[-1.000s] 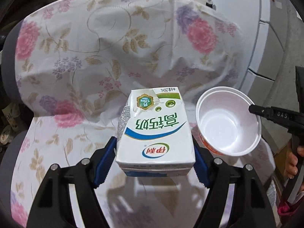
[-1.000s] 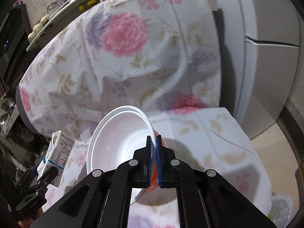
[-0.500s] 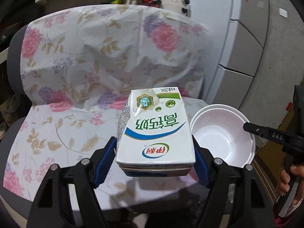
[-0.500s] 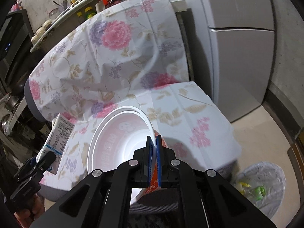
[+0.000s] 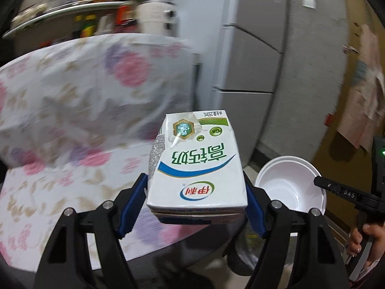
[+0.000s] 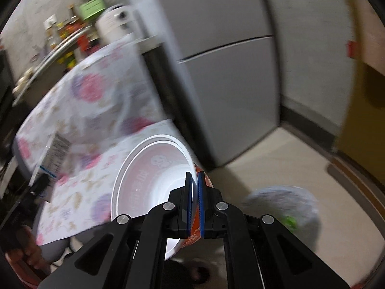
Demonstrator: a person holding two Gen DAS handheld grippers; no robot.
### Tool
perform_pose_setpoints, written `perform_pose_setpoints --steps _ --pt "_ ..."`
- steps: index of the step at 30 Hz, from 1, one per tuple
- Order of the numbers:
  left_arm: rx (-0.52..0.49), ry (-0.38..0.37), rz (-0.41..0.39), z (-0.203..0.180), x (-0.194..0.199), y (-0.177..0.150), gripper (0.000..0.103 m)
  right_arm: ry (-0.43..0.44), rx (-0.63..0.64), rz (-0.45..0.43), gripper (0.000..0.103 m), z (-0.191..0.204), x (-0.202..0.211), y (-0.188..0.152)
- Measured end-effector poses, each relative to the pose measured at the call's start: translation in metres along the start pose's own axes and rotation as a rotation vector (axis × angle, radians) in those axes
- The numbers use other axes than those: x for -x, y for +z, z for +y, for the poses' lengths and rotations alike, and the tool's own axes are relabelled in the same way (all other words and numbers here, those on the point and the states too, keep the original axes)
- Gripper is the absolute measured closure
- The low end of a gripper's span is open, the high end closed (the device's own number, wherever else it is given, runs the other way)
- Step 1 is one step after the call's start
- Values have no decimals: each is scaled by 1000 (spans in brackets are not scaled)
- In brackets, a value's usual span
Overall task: Collect trash
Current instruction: 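Carry carton and bowl over the bin and open both tools to drop them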
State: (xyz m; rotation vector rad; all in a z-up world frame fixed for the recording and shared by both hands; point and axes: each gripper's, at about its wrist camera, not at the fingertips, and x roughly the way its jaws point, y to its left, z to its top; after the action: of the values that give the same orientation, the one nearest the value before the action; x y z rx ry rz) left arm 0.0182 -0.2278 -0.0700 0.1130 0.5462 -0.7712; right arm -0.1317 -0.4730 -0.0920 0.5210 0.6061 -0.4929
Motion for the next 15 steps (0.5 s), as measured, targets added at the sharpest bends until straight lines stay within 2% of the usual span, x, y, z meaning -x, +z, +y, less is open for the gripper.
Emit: perform_pose_setpoints --steps 7,12,13,15 --pt "-66 -123 43 -54 -31 2 31 -158 -126 33 97 -81 -6 -17" --pt "-113 -169 80 -82 -45 -5 31 -192 -183 86 97 -116 -34 -28" --pt "-126 -174 85 -87 -47 -7 31 -196 -197 99 93 -123 -43 -30" --pt "-143 -178 91 -93 -50 -10 31 -179 -222 134 93 -131 -58 -32"
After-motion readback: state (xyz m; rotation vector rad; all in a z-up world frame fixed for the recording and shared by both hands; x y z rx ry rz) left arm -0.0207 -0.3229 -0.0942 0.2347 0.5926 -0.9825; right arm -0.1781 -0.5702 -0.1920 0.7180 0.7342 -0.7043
